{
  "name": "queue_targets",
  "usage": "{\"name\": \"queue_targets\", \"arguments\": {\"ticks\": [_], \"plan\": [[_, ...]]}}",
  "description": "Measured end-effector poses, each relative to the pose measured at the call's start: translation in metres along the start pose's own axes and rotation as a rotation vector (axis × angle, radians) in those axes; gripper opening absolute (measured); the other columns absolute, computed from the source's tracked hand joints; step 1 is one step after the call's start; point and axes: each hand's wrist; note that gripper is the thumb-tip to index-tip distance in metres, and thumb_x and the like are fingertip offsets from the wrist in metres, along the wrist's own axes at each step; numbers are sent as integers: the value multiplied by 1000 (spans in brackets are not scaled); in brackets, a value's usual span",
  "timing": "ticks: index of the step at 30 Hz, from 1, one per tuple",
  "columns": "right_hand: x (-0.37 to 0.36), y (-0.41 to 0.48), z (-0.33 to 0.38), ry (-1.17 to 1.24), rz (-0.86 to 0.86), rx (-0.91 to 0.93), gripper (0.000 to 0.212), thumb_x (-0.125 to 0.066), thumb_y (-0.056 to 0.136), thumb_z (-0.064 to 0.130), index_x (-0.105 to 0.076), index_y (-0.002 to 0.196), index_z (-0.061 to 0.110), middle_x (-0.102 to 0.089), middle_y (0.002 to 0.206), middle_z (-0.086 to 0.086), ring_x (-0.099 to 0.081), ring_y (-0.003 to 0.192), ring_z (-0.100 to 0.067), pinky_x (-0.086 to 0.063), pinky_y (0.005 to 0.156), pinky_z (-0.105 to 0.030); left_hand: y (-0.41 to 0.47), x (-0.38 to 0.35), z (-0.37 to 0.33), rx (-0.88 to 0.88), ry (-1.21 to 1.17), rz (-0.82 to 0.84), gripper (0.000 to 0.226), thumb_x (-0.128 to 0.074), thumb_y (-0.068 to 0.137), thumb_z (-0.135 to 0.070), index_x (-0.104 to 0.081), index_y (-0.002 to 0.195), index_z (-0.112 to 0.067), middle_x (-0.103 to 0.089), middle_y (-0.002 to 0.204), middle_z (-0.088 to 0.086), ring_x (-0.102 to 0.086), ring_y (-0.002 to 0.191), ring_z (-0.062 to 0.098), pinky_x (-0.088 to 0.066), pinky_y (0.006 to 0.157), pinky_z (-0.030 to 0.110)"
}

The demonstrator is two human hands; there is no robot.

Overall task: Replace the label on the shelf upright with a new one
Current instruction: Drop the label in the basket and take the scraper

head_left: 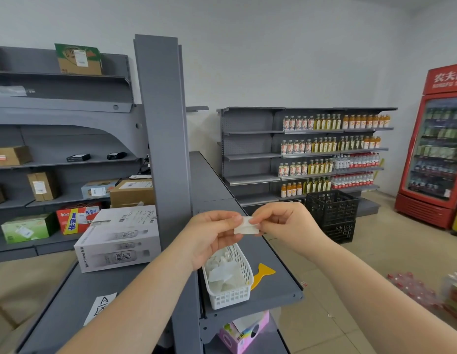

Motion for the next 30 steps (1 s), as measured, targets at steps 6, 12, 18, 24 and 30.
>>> {"name": "queue_targets", "arguments": {"ticks": [6, 12, 18, 24, 30], "plan": [[5, 0, 4, 45, 43, -77, 36, -75, 76, 3, -69, 108, 18, -73, 103, -4, -72, 87, -22, -58, 80, -30, 2, -3, 0, -99, 23, -56, 4, -71, 77, 2, -71, 81, -1, -75, 76, 11, -73, 67, 20, -61, 61, 24], [-9, 4, 2, -302, -63, -16, 14, -70, 78, 4, -75, 81, 17, -72, 68, 0, -65, 62, -5, -51, 60, -12, 4, -3, 3, -136, 49, -61, 6, -72, 77, 2, -71, 82, 0, -76, 81, 15, -74, 74, 26, -62, 69, 31], [-12, 8, -6, -290, -110, -69, 20, -63, 81, 1, -74, 76, 16, -71, 63, -8, -67, 62, -20, -59, 64, -30, 2, 0, 2, -244, 257, -63, 17, -78, 75, -10, -75, 92, -5, -77, 87, 16, -74, 79, 25, -62, 71, 30], [-17, 11, -10, -244, -61, -102, 2, -73, 81, 17, -75, 80, 17, -71, 65, -9, -67, 57, -23, -58, 58, -32, 10, 2, 5, -342, 427, -159, 11, -78, 75, -5, -73, 84, 1, -75, 76, 22, -70, 61, 25, -62, 63, 34], [-17, 8, -8, 50, 139, -187, 17, -63, 87, 19, -74, 99, 13, -75, 85, -15, -72, 75, -22, -59, 73, -25, 15, 11, 9, -393, 519, -228, 4, -77, 77, -6, -75, 79, -4, -75, 69, 13, -70, 56, 21, -62, 64, 35]]}}
Point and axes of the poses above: each hand's wrist, its own y-axis towards the middle knuckle, its own x-axis out of the back of the hand, z = x × y
